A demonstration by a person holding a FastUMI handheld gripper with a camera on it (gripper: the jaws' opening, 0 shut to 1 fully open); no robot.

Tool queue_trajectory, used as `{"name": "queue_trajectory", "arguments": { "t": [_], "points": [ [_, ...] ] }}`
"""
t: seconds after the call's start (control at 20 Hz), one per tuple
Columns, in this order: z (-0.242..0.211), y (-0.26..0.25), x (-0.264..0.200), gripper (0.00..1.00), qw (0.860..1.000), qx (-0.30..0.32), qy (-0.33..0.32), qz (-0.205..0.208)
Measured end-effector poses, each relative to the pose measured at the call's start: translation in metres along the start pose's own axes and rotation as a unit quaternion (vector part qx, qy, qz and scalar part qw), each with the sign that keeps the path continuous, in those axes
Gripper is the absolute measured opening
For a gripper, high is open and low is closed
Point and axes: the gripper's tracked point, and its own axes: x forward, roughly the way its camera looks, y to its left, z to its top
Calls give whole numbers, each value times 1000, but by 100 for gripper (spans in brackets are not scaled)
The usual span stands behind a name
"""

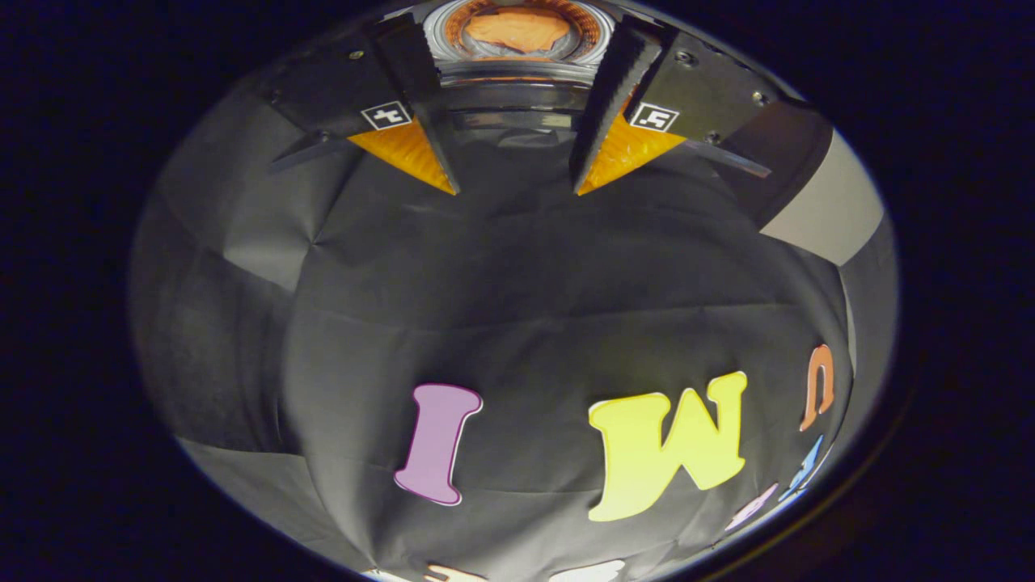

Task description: Put the clothes into the washing machine and then close the washing machine lid.

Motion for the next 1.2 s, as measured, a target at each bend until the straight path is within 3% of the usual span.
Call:
{"name": "queue_trajectory", "arguments": {
  "t": [1.2],
  "points": [
    [0,2,-6,84,998,-3,-60,21]
  ]
}}
